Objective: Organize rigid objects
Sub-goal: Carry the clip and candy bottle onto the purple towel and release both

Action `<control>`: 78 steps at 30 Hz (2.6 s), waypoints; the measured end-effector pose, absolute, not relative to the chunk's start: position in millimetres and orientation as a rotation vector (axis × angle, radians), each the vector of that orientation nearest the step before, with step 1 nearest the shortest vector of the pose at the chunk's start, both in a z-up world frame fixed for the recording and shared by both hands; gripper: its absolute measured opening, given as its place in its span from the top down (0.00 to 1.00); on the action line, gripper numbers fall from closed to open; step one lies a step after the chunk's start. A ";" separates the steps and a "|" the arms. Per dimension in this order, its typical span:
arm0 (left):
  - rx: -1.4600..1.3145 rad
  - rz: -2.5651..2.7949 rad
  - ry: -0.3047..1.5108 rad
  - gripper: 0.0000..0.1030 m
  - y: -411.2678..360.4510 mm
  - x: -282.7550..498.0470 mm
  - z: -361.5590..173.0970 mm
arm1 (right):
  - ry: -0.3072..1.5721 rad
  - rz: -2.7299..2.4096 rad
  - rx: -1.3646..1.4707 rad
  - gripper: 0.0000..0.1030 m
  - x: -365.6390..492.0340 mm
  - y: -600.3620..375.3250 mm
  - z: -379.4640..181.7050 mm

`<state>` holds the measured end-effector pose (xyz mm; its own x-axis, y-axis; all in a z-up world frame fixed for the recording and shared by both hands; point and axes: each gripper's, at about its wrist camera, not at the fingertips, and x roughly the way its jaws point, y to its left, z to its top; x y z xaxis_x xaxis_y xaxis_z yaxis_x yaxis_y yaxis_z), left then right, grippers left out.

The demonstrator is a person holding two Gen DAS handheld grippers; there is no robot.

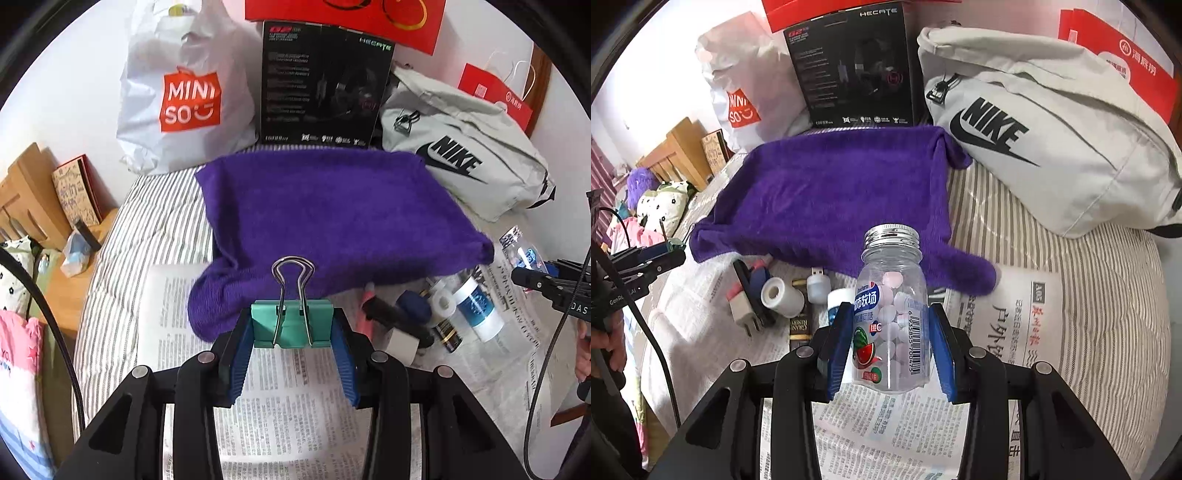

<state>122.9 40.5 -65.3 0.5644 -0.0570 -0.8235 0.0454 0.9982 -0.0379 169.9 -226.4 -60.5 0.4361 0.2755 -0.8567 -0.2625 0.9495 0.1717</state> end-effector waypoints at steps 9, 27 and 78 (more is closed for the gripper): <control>-0.012 -0.083 0.940 0.62 42.3 148.6 -48.4 | 1.044 0.342 0.012 0.60 189.7 -226.5 -47.4; -0.007 -0.141 0.943 0.62 44.4 250.9 -54.7 | 1.043 0.352 0.034 0.60 270.5 -203.4 -63.8; 0.115 -0.139 1.134 0.41 16.0 344.3 -124.7 | 1.123 0.389 -0.161 0.54 365.9 -137.9 -130.5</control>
<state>344.3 16.0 -124.7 0.4158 -0.0516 -0.9080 0.1684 0.9855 0.0210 365.9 -137.9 -130.5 0.3746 0.2220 -0.9002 -0.3818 0.9217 0.0685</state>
